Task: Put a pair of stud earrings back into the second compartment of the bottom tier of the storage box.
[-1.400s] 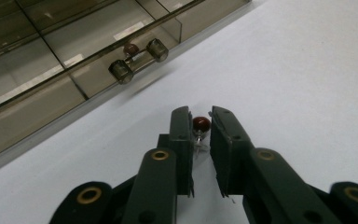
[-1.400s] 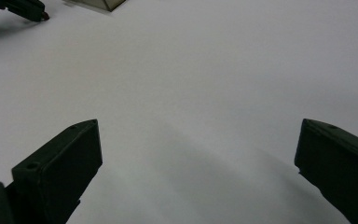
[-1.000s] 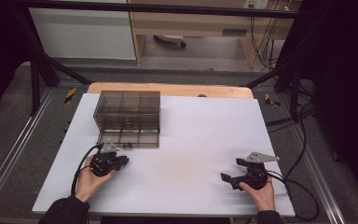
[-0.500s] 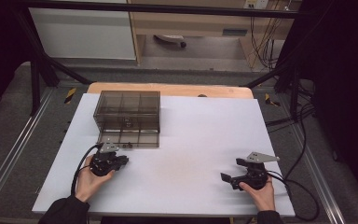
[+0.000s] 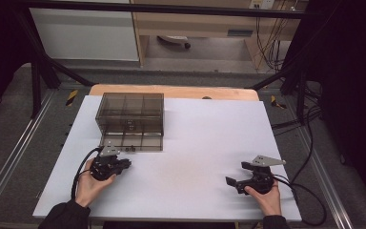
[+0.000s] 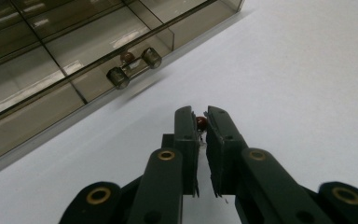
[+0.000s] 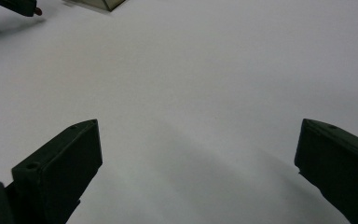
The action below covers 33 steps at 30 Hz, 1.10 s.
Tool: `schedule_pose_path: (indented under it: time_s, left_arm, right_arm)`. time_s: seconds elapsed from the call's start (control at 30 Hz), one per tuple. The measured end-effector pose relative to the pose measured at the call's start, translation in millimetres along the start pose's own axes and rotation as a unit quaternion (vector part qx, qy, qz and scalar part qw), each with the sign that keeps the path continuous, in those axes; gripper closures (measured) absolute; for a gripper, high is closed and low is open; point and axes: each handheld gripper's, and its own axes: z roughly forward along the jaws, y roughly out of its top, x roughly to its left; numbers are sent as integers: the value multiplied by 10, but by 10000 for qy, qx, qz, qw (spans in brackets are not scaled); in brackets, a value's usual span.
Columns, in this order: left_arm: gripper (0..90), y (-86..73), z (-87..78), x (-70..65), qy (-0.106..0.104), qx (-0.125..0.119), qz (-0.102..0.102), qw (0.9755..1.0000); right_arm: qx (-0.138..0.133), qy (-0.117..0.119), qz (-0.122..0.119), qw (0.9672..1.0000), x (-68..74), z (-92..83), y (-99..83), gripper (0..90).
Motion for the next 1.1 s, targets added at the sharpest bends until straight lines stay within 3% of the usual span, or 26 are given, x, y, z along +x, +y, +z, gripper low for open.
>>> schedule_pose_path:
  time_s: [1.1]
  left_arm:
    - [827,225,-243,44,32,-155,-50,9999]
  right_arm:
    - [9,-6,2,10000,0,-3,-1,12]
